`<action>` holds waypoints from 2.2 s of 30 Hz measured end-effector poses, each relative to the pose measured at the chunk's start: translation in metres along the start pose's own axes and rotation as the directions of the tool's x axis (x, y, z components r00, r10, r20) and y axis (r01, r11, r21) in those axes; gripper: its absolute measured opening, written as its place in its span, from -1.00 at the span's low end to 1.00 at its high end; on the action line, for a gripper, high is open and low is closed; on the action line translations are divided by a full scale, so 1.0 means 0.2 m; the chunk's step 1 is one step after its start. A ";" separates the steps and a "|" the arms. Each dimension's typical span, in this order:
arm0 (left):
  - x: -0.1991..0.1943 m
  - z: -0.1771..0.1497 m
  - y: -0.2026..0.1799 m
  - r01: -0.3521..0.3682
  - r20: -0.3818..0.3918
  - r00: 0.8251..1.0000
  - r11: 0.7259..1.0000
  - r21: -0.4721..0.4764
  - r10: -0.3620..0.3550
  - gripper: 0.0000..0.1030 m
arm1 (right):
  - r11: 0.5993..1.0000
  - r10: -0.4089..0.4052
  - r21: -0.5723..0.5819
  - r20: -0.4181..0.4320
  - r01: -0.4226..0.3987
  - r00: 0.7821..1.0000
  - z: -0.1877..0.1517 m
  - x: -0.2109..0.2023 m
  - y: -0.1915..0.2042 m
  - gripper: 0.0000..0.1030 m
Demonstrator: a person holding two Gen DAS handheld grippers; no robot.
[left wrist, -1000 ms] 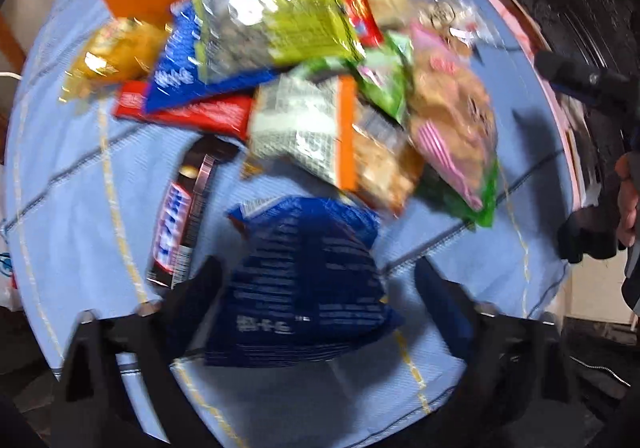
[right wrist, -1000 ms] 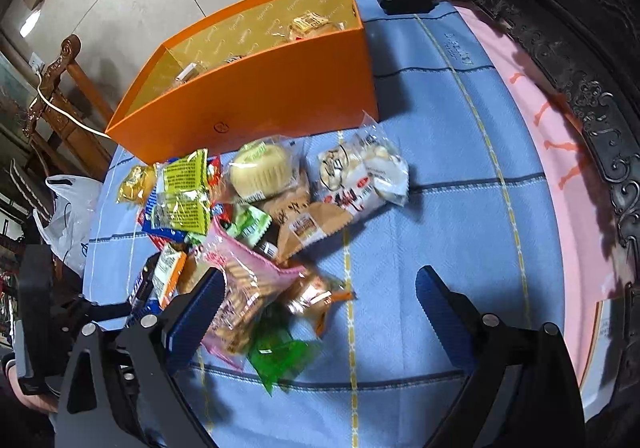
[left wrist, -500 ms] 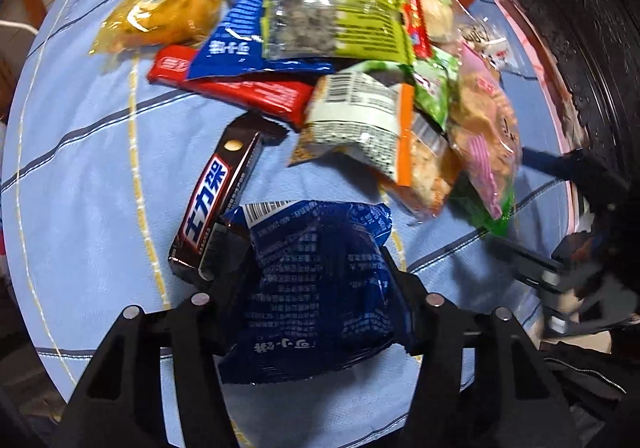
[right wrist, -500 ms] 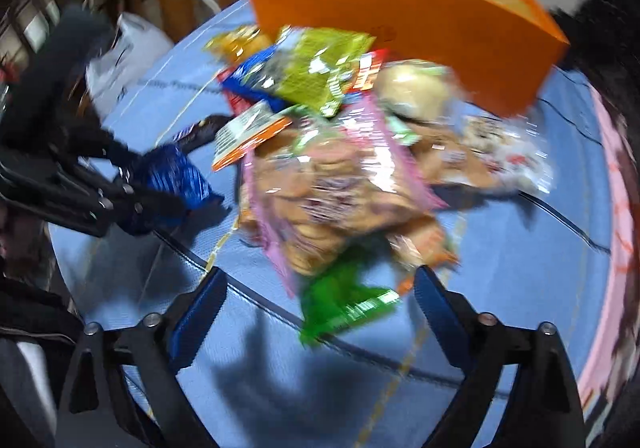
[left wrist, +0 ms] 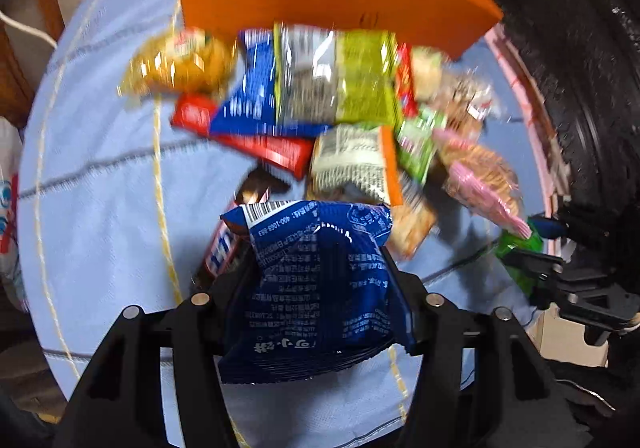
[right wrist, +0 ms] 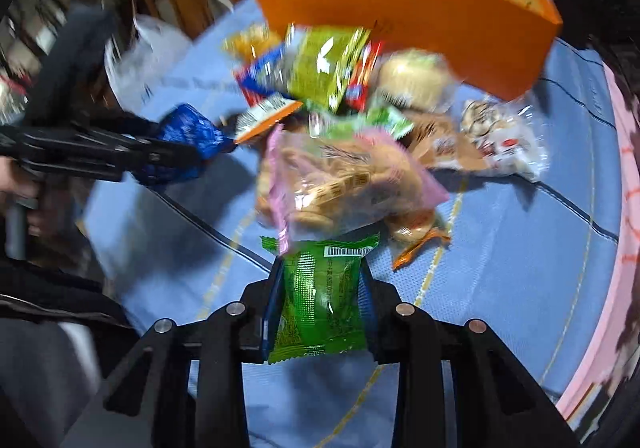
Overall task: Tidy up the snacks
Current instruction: 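Drop the blue bag and green pastry pack into the orange box, then grasp the chocolate bar with left tool while right tool grasps pink cookie bag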
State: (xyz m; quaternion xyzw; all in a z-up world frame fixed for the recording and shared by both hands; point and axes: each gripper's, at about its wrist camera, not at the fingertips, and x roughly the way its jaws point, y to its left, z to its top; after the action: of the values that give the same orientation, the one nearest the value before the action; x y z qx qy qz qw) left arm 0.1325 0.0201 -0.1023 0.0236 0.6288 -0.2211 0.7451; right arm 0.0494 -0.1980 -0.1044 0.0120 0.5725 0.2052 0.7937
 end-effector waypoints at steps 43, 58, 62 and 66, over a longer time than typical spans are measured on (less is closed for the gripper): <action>-0.02 1.33 0.03 -0.228 0.244 0.938 0.969 -0.098 0.246 0.88 | 0.955 -0.210 0.275 0.349 0.114 0.913 1.16 0.01 -0.67 0.49; -0.12 1.00 0.08 -0.297 0.200 0.929 0.949 -0.106 0.313 0.88 | 0.950 -0.180 0.300 0.290 0.089 0.940 0.83 -0.11 -0.53 0.71; -0.13 0.80 0.07 -0.306 0.173 0.933 0.949 -0.079 0.316 0.88 | 0.948 -0.185 0.302 0.273 0.099 0.944 0.68 -0.15 -0.47 0.75; -0.05 0.52 0.09 -0.333 0.105 0.936 0.942 -0.035 0.335 0.88 | 0.940 -0.185 0.328 0.242 0.099 0.953 0.53 -0.17 -0.44 0.75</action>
State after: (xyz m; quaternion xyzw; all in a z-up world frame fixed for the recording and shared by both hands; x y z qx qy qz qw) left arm 0.2343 0.0069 -0.0747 0.1119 0.5758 -0.0871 0.8052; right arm 0.1651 -0.2676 -0.0601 0.1230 0.4839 0.0503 0.8650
